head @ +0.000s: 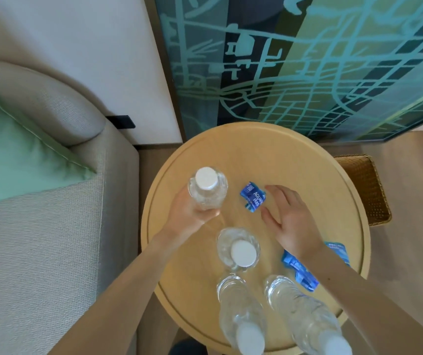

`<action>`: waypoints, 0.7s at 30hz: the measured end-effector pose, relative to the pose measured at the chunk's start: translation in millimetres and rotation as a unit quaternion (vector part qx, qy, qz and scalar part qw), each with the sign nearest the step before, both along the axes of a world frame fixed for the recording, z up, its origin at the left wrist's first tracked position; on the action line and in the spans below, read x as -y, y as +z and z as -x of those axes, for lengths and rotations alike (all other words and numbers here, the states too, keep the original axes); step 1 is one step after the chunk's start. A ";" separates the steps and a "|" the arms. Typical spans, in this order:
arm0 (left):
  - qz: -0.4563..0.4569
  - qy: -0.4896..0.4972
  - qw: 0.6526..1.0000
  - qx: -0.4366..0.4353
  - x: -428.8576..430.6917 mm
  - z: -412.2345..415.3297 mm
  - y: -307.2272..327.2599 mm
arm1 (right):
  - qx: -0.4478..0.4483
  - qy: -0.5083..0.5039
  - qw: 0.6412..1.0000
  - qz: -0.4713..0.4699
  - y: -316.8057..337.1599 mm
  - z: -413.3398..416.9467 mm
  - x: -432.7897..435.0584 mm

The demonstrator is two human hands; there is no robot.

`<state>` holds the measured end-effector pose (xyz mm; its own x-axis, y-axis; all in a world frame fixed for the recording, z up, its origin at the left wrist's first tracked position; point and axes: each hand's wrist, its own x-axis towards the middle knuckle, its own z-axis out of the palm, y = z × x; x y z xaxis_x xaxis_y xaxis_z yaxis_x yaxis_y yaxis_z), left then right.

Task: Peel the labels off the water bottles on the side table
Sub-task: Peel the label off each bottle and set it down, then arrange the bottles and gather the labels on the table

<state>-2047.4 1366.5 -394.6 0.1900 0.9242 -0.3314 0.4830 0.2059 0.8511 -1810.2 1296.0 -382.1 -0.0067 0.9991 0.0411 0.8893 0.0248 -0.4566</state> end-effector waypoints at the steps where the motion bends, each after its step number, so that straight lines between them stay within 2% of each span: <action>1: 0.003 -0.010 1.000 -0.005 1.6 3.3 2.0 | 0.002 0.000 1.000 -0.001 5.2 0.7 0.7; 3: -0.001 -0.017 1.000 -0.024 3.2 12.0 11.5 | 0.004 0.002 1.000 -0.001 16.7 2.3 2.3; 9: -0.107 -0.078 0.984 -0.119 19.1 40.7 46.5 | 0.016 0.012 1.000 0.004 41.2 8.0 7.0; 14: -0.227 -0.192 0.921 -0.251 50.7 59.2 71.2 | 0.025 0.025 0.999 -0.002 49.0 12.3 15.4; 21: -0.269 -0.244 0.887 -0.285 85.7 61.4 48.9 | 0.031 0.040 0.999 0.015 28.9 4.6 18.9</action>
